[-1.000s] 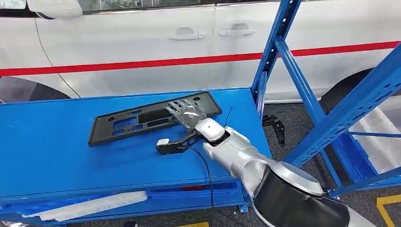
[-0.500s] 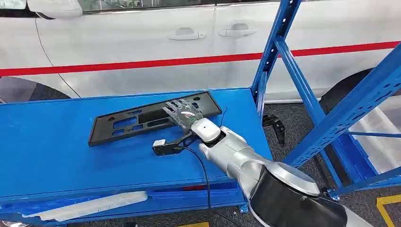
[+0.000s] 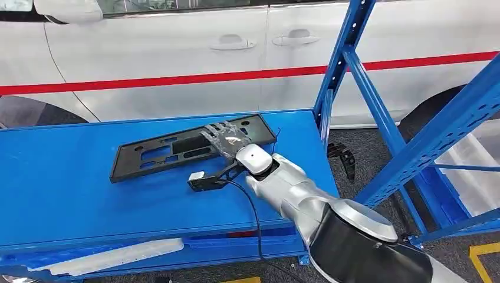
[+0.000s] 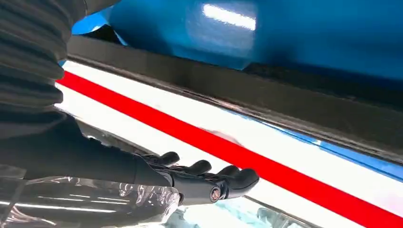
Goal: Take the parts from the cabinet and place them on the table.
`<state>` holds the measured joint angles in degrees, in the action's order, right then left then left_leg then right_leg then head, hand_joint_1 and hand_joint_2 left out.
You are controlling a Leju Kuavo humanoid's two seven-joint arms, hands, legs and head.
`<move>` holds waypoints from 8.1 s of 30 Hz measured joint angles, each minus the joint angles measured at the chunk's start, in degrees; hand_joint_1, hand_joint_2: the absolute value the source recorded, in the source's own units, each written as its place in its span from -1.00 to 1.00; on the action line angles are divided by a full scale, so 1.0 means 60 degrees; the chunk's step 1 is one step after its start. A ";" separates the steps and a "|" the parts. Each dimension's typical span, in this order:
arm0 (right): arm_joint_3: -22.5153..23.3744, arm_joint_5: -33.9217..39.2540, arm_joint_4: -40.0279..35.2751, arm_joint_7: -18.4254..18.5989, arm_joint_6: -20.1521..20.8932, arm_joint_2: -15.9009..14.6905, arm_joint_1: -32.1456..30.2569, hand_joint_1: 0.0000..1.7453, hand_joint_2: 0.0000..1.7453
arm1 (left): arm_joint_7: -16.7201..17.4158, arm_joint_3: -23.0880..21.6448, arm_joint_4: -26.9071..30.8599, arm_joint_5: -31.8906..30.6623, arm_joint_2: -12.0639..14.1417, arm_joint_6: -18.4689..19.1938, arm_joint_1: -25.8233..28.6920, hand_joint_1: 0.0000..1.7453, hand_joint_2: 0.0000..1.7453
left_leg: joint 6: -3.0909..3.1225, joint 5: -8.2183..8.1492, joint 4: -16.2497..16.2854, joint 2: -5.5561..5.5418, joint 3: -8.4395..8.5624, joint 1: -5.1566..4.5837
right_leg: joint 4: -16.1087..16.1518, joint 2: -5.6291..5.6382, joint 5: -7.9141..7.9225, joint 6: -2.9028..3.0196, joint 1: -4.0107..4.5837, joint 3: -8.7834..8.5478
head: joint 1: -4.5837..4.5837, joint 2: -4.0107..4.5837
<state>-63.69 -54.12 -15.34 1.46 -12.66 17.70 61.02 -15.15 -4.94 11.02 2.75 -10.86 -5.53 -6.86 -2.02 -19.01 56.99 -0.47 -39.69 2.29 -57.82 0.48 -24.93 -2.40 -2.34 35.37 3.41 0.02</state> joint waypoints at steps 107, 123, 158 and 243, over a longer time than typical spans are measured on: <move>-0.0342 0.0332 -0.0248 0.0382 0.0390 0.0368 0.0420 -1.00 1.00 | 0.0004 0.0004 0.0000 0.0076 -0.0022 -0.0138 -0.0020 -1.00 -1.00 | 0.0000 0.0000 0.0000 0.0000 -0.0001 0.0000 | -0.0001 0.0000 -0.0001 0.0001 0.0000 0.0002 | 0.0000 0.0000; -0.0342 0.0714 -0.0077 0.0568 0.0255 0.0368 0.0409 -1.00 1.00 | -0.0437 0.0167 0.0000 0.0310 0.0105 -0.0211 0.0042 -1.00 -1.00 | 0.0000 0.0000 0.0000 0.0000 0.0000 0.0000 | -0.0001 0.0000 -0.0001 0.0001 0.0000 0.0002 | 0.0000 0.0000; -0.0150 0.0795 0.0215 -0.0958 -0.1388 0.0211 -0.0948 -1.00 1.00 | -0.1042 0.0630 0.0000 0.0831 0.0288 -0.0528 0.0239 -1.00 -1.00 | -0.0002 -0.0013 -0.0001 0.0001 0.0039 0.0001 | 0.0000 0.0002 -0.0014 0.0012 0.0000 -0.0020 | 0.0000 0.0000; 0.0984 -0.0138 0.0215 -0.0703 -0.0831 -0.0029 -0.0373 -1.00 1.00 | -0.1085 0.0663 0.0000 0.0499 0.0302 -0.0477 0.0276 -1.00 -1.00 | -0.0003 -0.0015 -0.0001 0.0001 0.0023 0.0001 | -0.0001 0.0001 -0.0014 0.0012 0.0002 -0.0012 | 0.0000 0.0000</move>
<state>-57.79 -54.95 -14.05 -2.75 -17.64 17.53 58.78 -21.66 -0.96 11.02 5.75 -9.05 -8.39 -5.20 -2.03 -19.09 56.98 -0.47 -39.55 2.30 -57.83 0.49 -25.01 -2.33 -2.33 35.30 3.41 0.02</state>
